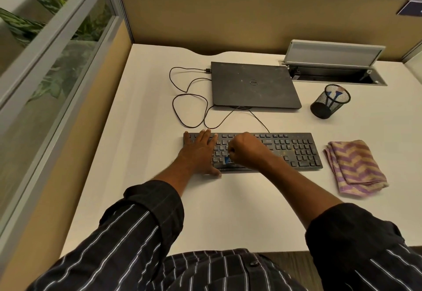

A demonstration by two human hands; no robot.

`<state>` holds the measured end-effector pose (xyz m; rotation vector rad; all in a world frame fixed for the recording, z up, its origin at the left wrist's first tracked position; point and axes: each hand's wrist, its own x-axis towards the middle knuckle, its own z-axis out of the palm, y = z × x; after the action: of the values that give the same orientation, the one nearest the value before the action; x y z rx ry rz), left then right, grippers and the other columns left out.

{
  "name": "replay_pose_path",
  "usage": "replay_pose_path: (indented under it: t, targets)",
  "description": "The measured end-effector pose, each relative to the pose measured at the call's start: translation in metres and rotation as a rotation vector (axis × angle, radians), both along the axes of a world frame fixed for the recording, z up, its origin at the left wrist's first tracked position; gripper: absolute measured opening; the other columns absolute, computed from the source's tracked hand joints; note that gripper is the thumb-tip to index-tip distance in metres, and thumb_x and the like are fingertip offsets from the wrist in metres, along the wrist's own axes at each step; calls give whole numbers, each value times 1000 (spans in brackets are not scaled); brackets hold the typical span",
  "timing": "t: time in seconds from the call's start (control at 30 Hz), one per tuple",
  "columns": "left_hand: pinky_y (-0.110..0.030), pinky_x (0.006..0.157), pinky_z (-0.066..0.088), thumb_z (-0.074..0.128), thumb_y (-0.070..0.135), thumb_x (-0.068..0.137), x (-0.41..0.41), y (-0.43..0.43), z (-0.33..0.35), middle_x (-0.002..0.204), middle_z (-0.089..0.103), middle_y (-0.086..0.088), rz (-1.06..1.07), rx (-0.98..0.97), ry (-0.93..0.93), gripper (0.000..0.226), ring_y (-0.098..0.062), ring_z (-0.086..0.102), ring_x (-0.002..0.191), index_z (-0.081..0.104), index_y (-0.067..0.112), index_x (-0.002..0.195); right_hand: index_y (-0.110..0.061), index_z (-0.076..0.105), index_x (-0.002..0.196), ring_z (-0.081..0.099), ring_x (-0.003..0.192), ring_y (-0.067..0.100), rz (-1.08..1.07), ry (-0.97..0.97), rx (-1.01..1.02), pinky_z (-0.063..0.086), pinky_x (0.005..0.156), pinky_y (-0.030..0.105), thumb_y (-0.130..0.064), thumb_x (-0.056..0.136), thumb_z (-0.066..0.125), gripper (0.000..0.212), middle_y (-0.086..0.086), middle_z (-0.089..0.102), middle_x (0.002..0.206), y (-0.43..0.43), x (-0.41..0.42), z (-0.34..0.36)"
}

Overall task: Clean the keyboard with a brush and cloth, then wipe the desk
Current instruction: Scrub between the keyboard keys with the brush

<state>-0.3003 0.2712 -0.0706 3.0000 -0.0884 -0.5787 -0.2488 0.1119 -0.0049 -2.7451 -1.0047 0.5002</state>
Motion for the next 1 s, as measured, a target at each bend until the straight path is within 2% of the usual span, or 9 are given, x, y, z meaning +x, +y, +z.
replay_pose_path:
  t: [0.13, 0.33, 0.5, 0.57, 0.67, 0.77, 0.9, 1.0]
  targets:
    - [-67, 119, -1, 64, 83, 70, -1, 1, -1, 168, -7, -10, 6, -3, 0, 132, -27, -7, 155, -6, 16, 160, -7, 71, 88, 62, 70, 16, 1, -55, 91, 56, 69, 31, -14, 94, 55, 18, 7, 68, 83, 5, 0, 1]
    - [-67, 119, 1, 62, 83, 71, -2, 3, 1, 168, -7, -10, 4, 23, -1, 131, -27, -6, 155, -6, 15, 160, -6, 69, 83, 63, 70, 19, 75, -14, 5, 58, 72, 36, -10, 91, 58, 14, 8, 65, 78, 5, -4, -3]
    - [-68, 118, 3, 63, 84, 70, -3, 4, 0, 168, -7, -10, 9, 25, -9, 131, -27, -5, 155, -4, 15, 160, -5, 69, 94, 60, 79, 18, 22, -73, 85, 54, 72, 28, -12, 93, 57, 14, 8, 65, 91, 10, 1, 4]
    - [-68, 118, 3, 63, 84, 70, -2, 4, 0, 168, -7, -10, 11, 25, -8, 132, -27, -5, 155, -4, 15, 160, -6, 68, 96, 60, 80, 18, 22, -63, 47, 51, 71, 26, -12, 94, 57, 12, 7, 64, 92, 11, 0, 3]
    - [-67, 119, 1, 62, 85, 70, -3, 5, -1, 168, -8, -11, 16, 31, -2, 133, -28, -6, 155, -6, 15, 160, -7, 68, 90, 63, 76, 18, 48, -14, -33, 57, 74, 32, -11, 92, 59, 10, 8, 66, 85, 9, -2, -1]
    - [-67, 118, 2, 61, 85, 70, -4, 6, -1, 168, -9, -11, 12, 42, -3, 133, -28, -7, 155, -7, 14, 160, -7, 69, 86, 64, 72, 19, 29, 17, -13, 58, 71, 32, -11, 91, 58, 13, 7, 66, 81, 9, 0, 1]
    - [-67, 119, 2, 61, 85, 70, -3, 6, -1, 168, -8, -11, 15, 40, -2, 133, -28, -7, 155, -7, 14, 160, -6, 70, 91, 64, 73, 18, -24, -6, 18, 57, 71, 31, -16, 93, 59, 15, 7, 67, 83, 10, 1, 3]
    - [-67, 119, 1, 61, 85, 71, -4, 6, -1, 168, -9, -11, 17, 37, 1, 132, -28, -7, 155, -7, 14, 160, -8, 63, 78, 59, 66, 16, -8, 37, -60, 51, 61, 27, -17, 90, 62, 15, 1, 58, 69, 7, -1, 3]
